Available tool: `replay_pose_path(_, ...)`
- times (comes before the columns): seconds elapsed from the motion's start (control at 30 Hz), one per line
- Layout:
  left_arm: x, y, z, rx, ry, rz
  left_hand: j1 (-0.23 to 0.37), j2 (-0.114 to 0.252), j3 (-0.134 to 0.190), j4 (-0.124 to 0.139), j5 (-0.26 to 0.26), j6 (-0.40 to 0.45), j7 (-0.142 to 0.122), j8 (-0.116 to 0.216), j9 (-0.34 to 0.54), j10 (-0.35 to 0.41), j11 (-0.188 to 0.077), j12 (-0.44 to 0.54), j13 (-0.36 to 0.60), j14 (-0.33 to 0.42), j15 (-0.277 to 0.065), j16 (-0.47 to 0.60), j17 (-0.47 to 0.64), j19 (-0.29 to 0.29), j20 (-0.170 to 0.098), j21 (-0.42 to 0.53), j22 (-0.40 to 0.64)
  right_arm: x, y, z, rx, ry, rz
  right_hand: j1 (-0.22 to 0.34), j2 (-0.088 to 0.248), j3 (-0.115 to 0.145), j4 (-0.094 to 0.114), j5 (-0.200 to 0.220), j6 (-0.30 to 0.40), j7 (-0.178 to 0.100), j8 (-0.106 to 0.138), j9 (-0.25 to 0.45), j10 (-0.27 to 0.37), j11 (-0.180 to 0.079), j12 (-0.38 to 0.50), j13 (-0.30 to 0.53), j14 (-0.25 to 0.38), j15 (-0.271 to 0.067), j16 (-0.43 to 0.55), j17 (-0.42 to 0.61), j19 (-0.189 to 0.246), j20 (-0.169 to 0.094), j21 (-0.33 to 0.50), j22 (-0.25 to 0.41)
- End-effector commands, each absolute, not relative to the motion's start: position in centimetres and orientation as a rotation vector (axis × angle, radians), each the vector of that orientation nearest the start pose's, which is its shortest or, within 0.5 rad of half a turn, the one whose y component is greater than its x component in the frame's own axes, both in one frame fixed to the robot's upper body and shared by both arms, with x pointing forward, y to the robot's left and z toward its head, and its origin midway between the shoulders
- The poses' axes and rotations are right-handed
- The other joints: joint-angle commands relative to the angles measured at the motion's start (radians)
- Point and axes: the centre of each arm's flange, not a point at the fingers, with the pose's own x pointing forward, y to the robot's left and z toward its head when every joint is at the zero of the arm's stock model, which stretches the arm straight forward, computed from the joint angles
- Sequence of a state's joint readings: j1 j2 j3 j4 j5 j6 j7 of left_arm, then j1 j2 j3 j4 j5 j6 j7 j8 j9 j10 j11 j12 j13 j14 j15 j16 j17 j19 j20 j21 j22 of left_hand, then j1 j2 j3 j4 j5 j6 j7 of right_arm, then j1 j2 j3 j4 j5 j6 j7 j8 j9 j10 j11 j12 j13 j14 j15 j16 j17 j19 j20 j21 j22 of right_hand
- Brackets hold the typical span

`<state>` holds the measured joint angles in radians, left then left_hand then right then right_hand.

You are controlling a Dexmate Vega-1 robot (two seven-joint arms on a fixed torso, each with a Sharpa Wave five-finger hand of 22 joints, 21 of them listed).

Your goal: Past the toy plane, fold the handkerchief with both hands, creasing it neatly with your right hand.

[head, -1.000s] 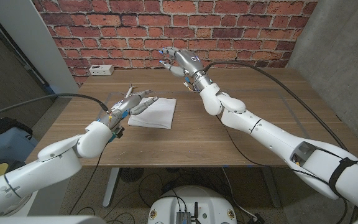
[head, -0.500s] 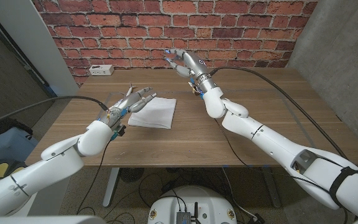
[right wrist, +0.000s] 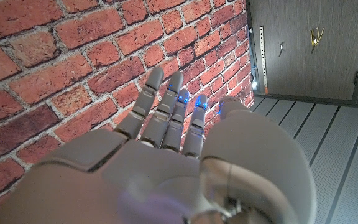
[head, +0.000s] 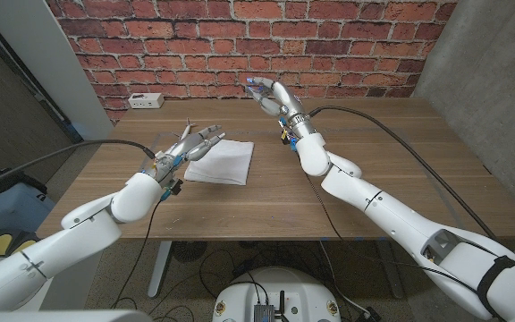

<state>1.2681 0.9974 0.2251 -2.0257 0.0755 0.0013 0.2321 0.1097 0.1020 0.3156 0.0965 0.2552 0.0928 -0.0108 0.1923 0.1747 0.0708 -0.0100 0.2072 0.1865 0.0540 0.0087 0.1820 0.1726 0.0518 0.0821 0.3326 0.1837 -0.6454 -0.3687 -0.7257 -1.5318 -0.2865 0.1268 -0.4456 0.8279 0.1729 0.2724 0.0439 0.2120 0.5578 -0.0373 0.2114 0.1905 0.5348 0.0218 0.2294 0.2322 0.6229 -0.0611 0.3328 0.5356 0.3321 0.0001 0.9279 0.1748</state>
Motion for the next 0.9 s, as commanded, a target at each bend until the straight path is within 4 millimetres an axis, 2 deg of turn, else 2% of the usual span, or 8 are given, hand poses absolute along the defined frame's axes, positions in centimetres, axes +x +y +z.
replay_pose_path(0.03, 51.3, 28.8, -2.3, 0.926, -0.744, -0.109, 0.001, 0.017, 0.009, 0.003, 0.002, 0.01, 0.003, -0.001, 0.002, 0.008, 0.004, 0.0, 0.002, 0.008, -0.002, 0.006, 0.001, 0.002, 0.007, 0.0, 0.006, 57.7, -6.5, 5.0, -0.563, -0.995, 0.096, -0.004, 0.006, 0.013, -0.001, 0.009, 0.01, 0.006, 0.008, 0.002, 0.006, 0.008, 0.005, 0.0, 0.0, -0.056, 0.001, 0.0, -0.007, -0.003, -0.004, 0.003)
replay_pose_path(0.37, 52.2, 29.5, -2.1, 0.899, -0.758, -0.15, 0.002, 0.023, 0.013, 0.006, 0.001, 0.011, 0.005, -0.002, 0.002, 0.008, 0.006, 0.0, 0.002, 0.009, -0.001, 0.005, 0.001, 0.003, 0.004, -0.002, 0.007, 57.2, -7.4, 4.4, -0.492, -0.962, 0.092, -0.012, 0.003, 0.024, -0.001, 0.015, 0.02, 0.015, 0.007, 0.002, 0.024, 0.028, 0.008, 0.0, -0.011, -0.045, -0.008, -0.007, -0.018, -0.003, -0.011, 0.003)
replay_pose_path(0.43, 52.6, 29.6, -1.9, 0.894, -0.762, -0.163, 0.002, 0.026, 0.015, 0.007, 0.001, 0.011, 0.005, -0.003, 0.002, 0.01, 0.007, 0.0, 0.002, 0.01, -0.002, 0.005, 0.001, 0.004, -0.019, -0.002, 0.007, 57.2, -7.5, 4.2, -0.473, -0.952, 0.087, -0.013, -0.002, 0.029, -0.004, 0.017, 0.022, 0.017, 0.005, 0.002, 0.026, 0.035, 0.007, 0.0, -0.024, -0.036, -0.018, -0.014, -0.018, -0.006, -0.013, 0.002)
replay_pose_path(0.47, 52.7, 29.7, -1.8, 0.891, -0.764, -0.169, 0.003, 0.027, 0.017, 0.008, 0.0, 0.012, 0.007, -0.004, 0.002, 0.015, 0.011, 0.002, 0.002, 0.014, -0.002, 0.005, 0.001, 0.009, -0.047, -0.002, 0.007, 57.3, -7.5, 4.1, -0.469, -0.945, 0.086, -0.014, -0.003, 0.03, -0.005, 0.018, 0.022, 0.018, 0.005, 0.002, 0.027, 0.036, 0.007, 0.0, -0.03, -0.032, -0.022, -0.016, -0.019, -0.005, -0.014, 0.002)
replay_pose_path(0.5, 52.9, 29.8, -1.7, 0.887, -0.765, -0.177, 0.003, 0.027, 0.017, 0.008, -0.001, 0.012, 0.01, -0.004, 0.002, 0.017, 0.012, 0.002, 0.002, 0.016, -0.002, 0.005, 0.001, 0.013, -0.058, -0.002, 0.008, 57.3, -7.6, 3.9, -0.46, -0.938, 0.087, -0.014, -0.003, 0.032, -0.006, 0.018, 0.023, 0.018, 0.005, 0.003, 0.025, 0.033, 0.005, 0.0, -0.031, -0.032, -0.023, -0.018, -0.021, -0.005, -0.015, 0.002)
replay_pose_path(0.57, 53.2, 29.9, -1.6, 0.879, -0.769, -0.187, 0.003, 0.027, 0.018, 0.009, -0.002, 0.011, 0.016, -0.005, 0.002, 0.018, 0.014, 0.002, 0.002, 0.016, 0.0, 0.005, 0.001, 0.014, -0.074, -0.002, 0.008, 57.4, -7.7, 3.7, -0.442, -0.927, 0.09, -0.015, -0.005, 0.037, -0.009, 0.021, 0.024, 0.022, 0.003, 0.003, 0.021, 0.044, 0.002, 0.0, -0.039, -0.023, -0.03, -0.025, -0.026, -0.003, -0.019, 0.001)
replay_pose_path(0.8, 54.1, 30.2, -1.0, 0.88, -0.777, -0.217, 0.005, 0.027, 0.021, 0.009, -0.004, -0.007, 0.047, -0.012, 0.002, 0.01, 0.009, -0.003, 0.002, 0.007, 0.0, 0.0, 0.001, 0.01, -0.098, -0.008, 0.007, 57.2, -8.7, 3.3, -0.443, -0.908, 0.06, -0.019, -0.013, 0.054, -0.02, 0.029, 0.024, 0.036, -0.003, 0.003, -0.003, 0.063, -0.013, -0.002, -0.072, -0.001, -0.057, -0.05, -0.026, -0.011, -0.031, -0.003)
replay_pose_path(0.9, 54.0, 30.4, -0.4, 0.885, -0.798, -0.217, 0.006, 0.027, 0.023, 0.009, -0.005, -0.021, 0.051, -0.016, 0.001, -0.002, 0.01, -0.008, 0.001, -0.005, 0.001, -0.005, 0.001, 0.008, -0.101, -0.011, 0.006, 57.1, -9.6, 2.8, -0.398, -0.899, 0.056, -0.022, -0.019, 0.06, -0.027, 0.032, 0.018, 0.048, -0.008, 0.004, -0.015, 0.069, -0.019, -0.004, -0.091, 0.011, -0.071, -0.063, -0.028, -0.008, -0.039, -0.006)
